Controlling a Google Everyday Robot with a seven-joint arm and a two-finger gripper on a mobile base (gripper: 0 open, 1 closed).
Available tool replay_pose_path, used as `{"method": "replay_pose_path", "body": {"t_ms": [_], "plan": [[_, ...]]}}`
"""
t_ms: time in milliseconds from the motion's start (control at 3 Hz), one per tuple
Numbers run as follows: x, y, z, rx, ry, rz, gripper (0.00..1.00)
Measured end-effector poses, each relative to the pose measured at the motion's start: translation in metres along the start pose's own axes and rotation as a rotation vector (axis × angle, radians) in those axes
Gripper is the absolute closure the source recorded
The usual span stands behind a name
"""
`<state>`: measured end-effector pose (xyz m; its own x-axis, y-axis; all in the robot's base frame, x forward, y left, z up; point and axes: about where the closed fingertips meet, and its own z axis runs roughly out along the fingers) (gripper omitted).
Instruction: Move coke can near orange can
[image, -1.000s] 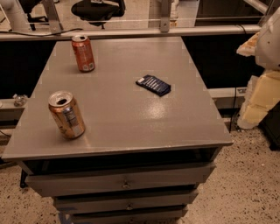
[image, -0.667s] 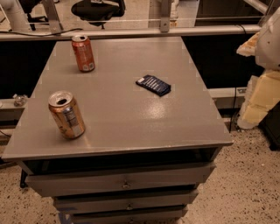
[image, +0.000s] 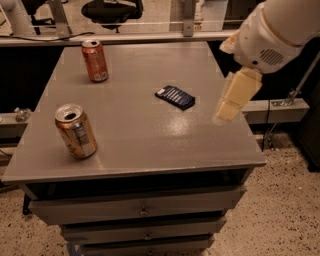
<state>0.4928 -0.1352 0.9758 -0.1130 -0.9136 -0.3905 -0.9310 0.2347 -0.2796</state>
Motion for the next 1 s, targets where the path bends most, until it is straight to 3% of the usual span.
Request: {"method": "replay_pose_path", "body": {"t_ms": [333, 667, 1000], "plan": [[-0.062, -0.028, 0.047, 0.0, -0.189, 0.015, 0.0], [-0.097, -0.043, 0.074, 0.001, -0.306, 0.042, 0.0], [-0.135, -0.059, 0.097, 0.019, -0.411, 0.12, 0.0]]}}
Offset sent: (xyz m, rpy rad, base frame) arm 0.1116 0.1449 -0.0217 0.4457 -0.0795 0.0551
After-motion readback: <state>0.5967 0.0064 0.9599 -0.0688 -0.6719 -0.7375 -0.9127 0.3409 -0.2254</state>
